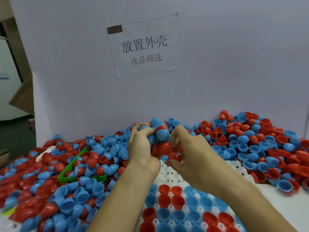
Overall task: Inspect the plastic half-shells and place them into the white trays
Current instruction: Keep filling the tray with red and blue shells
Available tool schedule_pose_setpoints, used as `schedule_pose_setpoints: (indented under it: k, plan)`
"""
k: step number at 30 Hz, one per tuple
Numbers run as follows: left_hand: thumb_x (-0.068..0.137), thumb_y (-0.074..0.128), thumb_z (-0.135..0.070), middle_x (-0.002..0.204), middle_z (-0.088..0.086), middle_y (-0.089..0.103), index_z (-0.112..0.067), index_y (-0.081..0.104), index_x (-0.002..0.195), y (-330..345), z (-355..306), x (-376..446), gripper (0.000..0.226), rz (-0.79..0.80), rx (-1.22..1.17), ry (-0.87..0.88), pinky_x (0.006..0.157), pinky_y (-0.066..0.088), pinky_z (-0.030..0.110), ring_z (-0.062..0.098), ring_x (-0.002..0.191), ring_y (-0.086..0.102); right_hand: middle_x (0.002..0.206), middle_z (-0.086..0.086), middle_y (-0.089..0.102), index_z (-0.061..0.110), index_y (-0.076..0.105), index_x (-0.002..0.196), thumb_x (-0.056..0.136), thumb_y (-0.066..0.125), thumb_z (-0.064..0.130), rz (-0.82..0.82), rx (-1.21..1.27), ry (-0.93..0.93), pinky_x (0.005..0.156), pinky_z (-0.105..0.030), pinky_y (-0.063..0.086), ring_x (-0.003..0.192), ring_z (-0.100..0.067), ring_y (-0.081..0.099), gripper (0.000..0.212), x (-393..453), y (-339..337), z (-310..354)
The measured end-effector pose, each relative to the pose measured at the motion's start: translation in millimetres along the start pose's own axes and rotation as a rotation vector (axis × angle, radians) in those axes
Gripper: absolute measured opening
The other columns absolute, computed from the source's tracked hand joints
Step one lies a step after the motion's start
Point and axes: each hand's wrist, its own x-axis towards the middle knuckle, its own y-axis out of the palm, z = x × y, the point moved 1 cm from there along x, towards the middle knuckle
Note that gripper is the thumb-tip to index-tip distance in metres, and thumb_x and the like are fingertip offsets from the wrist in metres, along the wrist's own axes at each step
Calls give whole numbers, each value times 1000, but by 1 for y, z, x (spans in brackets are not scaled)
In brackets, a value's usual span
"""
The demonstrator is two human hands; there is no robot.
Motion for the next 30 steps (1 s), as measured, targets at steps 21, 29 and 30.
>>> schedule_pose_setpoints:
  k: [21,29,30]
  plan:
    - [92,47,-2,83,14,68,-17,51,90,-4,2,2,15,80,-7,-142,53,58,37,24,59,69,83,-7,72,41,45,99,85,58,18,-26,173,2,49,-22,48,48,-10,52,30,1,-18,-6]
    - [92,51,-2,89,15,65,-18,58,81,-6,3,3,20,28,-55,-177,51,60,38,26,57,71,83,-3,71,48,49,99,93,62,21,-11,248,95,58,-39,59,70,-27,69,30,0,-29,-12]
    - [91,51,-2,91,16,65,-18,58,81,-7,2,3,20,14,-57,-177,50,59,37,28,63,70,85,0,71,50,49,98,94,61,22,5,269,115,60,-42,60,73,-29,70,30,0,-30,-12]
